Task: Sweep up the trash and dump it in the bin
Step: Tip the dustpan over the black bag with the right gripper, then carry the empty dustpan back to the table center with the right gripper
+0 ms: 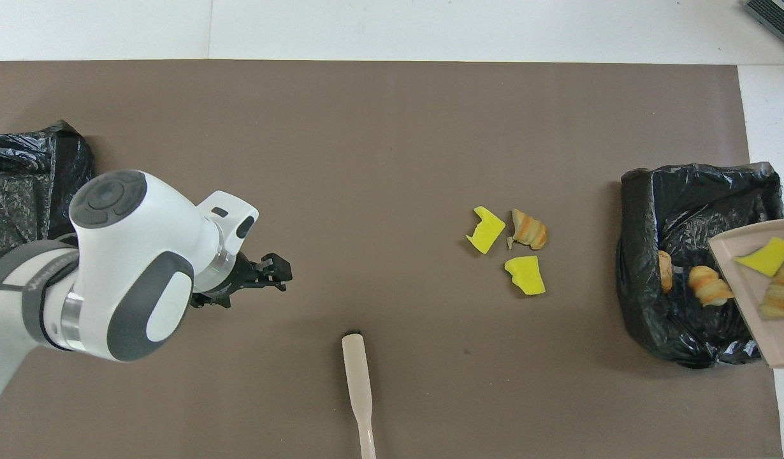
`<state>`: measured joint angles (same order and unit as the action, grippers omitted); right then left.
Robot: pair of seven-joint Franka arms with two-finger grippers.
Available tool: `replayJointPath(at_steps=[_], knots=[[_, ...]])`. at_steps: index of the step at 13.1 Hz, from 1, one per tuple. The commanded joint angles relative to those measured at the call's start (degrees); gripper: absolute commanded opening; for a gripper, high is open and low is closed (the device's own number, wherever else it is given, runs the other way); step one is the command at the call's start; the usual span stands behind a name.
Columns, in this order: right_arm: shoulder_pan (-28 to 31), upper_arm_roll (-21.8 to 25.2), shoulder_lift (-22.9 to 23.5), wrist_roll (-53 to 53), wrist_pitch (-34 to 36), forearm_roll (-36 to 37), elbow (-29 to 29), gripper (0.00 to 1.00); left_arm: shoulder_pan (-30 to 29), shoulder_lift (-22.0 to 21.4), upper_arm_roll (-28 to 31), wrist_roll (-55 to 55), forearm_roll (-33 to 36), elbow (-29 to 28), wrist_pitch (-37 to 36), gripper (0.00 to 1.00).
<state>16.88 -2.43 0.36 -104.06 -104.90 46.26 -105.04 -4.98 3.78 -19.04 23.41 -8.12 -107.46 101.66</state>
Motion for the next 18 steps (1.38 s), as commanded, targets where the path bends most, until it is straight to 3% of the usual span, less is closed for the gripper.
replayJointPath(at_steps=[1,3,6,10,14,16,18], knots=[[-2.37,-0.11,-1.42,5.87,-0.14,2.52,-1.48,0.0,-6.51,0.18,-0.65,-10.0,1.44,6.1,-6.46,1.0],[-3.43,-0.11,-1.33,9.48,1.26,2.52,-1.22,0.0,-10.12,-1.22,-0.65,-16.44,2.76,9.26,-8.75,1.0],[-3.52,-0.11,-1.24,9.41,1.8,2.7,-0.52,0.0,-10.84,-1.49,-0.65,-17.87,4.86,12.27,-10.7,1.0],[-5.97,-0.64,-1.33,9.14,4.16,-0.28,6.23,0.0,-10.48,-1.58,-0.73,-17.08,5.22,12.27,-9.47,1.0],[-12.73,-1.35,-0.63,10.98,11.28,-10.28,11.43,0.0,-10.66,-1.67,-1.08,-18.39,5.39,12.44,-6.66,1.0],[-15.03,-1.35,-0.28,16.58,10.68,-17.74,11.53,0.0,-7.17,-1.67,-0.21,-18.14,5.23,14.28,-6.56,1.0],[-16.25,-1.43,1.03,28.5,10.5,-26.89,11.35,0.0,0.02,-2.11,7.48,-18.66,5.4,14.73,-7.7,1.0]])
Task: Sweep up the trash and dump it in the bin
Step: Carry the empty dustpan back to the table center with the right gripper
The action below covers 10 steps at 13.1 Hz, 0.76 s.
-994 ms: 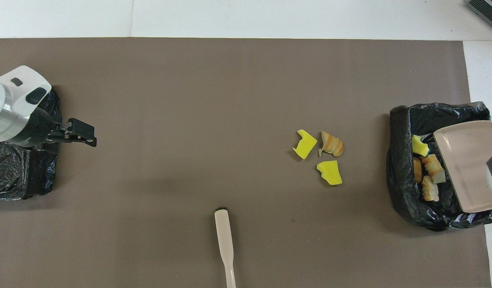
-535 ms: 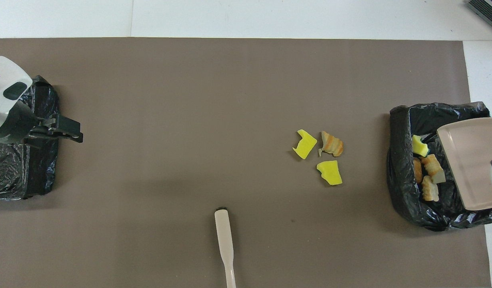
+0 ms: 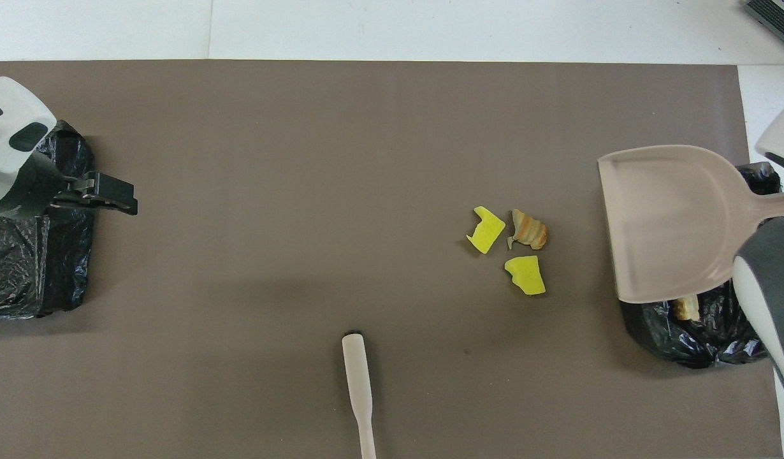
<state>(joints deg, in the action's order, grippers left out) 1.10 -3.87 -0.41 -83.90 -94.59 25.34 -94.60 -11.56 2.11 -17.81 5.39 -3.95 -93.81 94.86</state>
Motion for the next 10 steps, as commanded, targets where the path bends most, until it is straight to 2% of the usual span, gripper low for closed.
replayJointPath(at_steps=[1,4,5,7,10], knots=[[-3.61,0.09,2.94,15.79,0.11,-7.13,0.91,0.0,9.77,-1.31,9.86,-2.3,1.14,1.08,-1.08,1.0],[-11.7,0.09,8.73,38.65,-0.41,-10.73,2.13,0.0,17.08,-4.57,17.08,-8.54,1.22,1.0,-4.5,1.0],[-13.99,0.09,11.37,44.38,-1.98,-12.4,4.05,0.0,18.05,-5.27,17.71,-8.73,1.92,1.08,-5.91,1.0],[-17.69,0.0,15.59,55.36,-6.19,-15.03,5.99,0.0,17.45,-7.72,17.37,-11.0,3.42,1.17,-8.37,1.0],[-22.52,0.0,21.92,74.07,-7.97,-20.14,10.56,0.0,17.27,-9.66,17.28,-10.84,3.33,0.12,-9.52,1.0]])
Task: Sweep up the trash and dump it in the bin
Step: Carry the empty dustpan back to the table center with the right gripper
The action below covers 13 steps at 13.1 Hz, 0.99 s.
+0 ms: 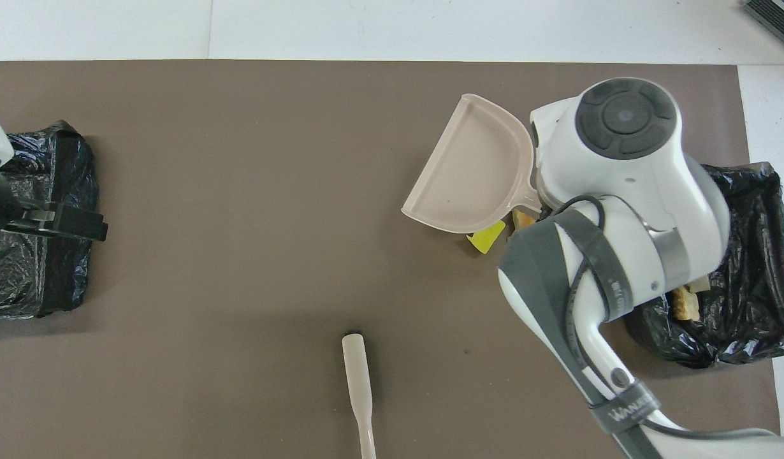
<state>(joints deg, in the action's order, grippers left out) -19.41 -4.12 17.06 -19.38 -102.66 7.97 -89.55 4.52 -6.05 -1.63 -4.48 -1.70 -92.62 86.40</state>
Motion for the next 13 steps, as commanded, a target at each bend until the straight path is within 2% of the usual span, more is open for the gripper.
replayJointPath(at_steps=[1,4,5,7,13], knots=[[-3.43,0.25,6.56,15.71,-0.6,-3.65,7.35,0.0,1.2,-1.86,1.27,-1.06,1.17,-1.94,-1.15,1.0],[-6.51,0.34,12.45,34.95,-4.82,-8.58,11.31,0.0,0.76,-3.01,1.54,-1.58,1.17,-3.62,-0.36,1.0],[-7.83,0.34,14.82,39.02,-6.31,-8.93,12.98,0.0,0.58,-3.01,1.54,-1.59,1.17,-3.71,-0.53,1.0],[-7.93,-1.05,18.0,40.38,-8.87,-9.11,13.88,0.0,0.75,-3.44,1.54,-1.59,1.26,-4.41,-0.62,1.0],[-8.1,-1.33,17.92,48.19,-8.87,-14.03,13.53,0.0,1.28,-4.15,1.28,-1.59,1.17,-6.78,-0.36,1.0]])
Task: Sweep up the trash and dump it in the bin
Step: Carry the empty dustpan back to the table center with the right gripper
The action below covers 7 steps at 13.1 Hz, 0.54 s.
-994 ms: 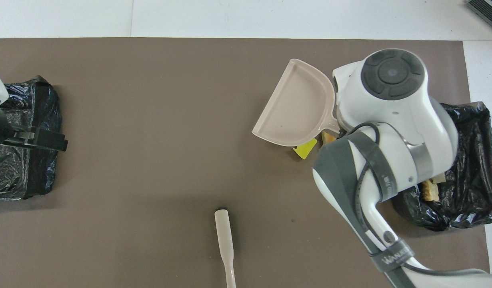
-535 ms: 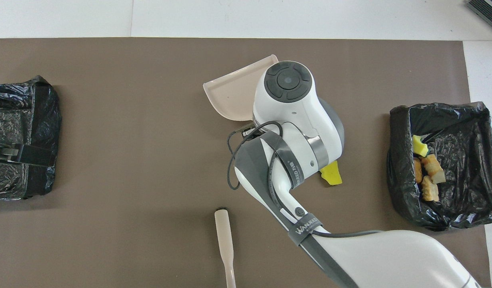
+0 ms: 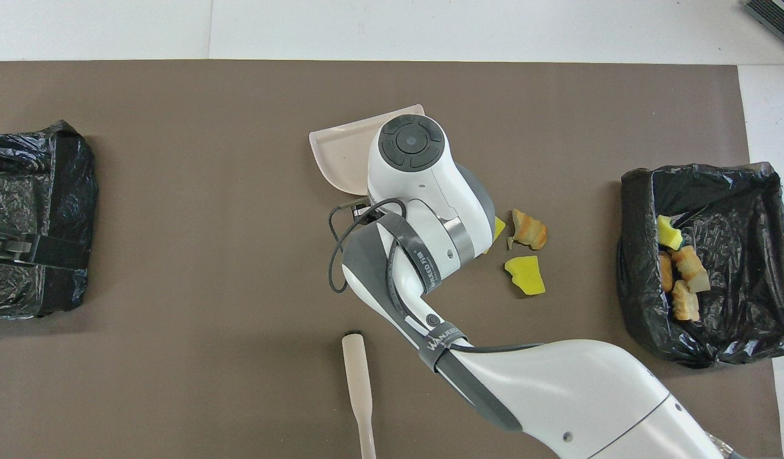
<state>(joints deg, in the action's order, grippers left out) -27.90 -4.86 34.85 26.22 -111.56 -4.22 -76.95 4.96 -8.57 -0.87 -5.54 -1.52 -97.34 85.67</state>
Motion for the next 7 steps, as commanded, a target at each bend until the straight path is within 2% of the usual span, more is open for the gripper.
replayJointPath(at_steps=[1,5,6,7], knots=[[0.39,-0.51,0.13,3.83,-0.32,-2.97,0.83,0.0,0.84,-1.53,0.52,-0.52,1.0,-2.15,0.55,1.0],[-0.22,-0.51,-0.22,4.63,-3.58,-3.16,-0.49,0.0,0.32,-1.45,0.61,-0.52,1.0,-2.15,0.73,1.0],[-0.31,-0.51,-0.31,4.28,-3.58,-2.38,-0.49,0.36,0.32,-1.45,0.52,-0.52,1.0,-2.15,0.82,1.0],[-0.31,-0.42,-0.4,2.45,-3.58,-0.98,-0.49,0.99,0.32,-1.45,0.52,-0.52,1.0,-2.15,0.91,1.0]])
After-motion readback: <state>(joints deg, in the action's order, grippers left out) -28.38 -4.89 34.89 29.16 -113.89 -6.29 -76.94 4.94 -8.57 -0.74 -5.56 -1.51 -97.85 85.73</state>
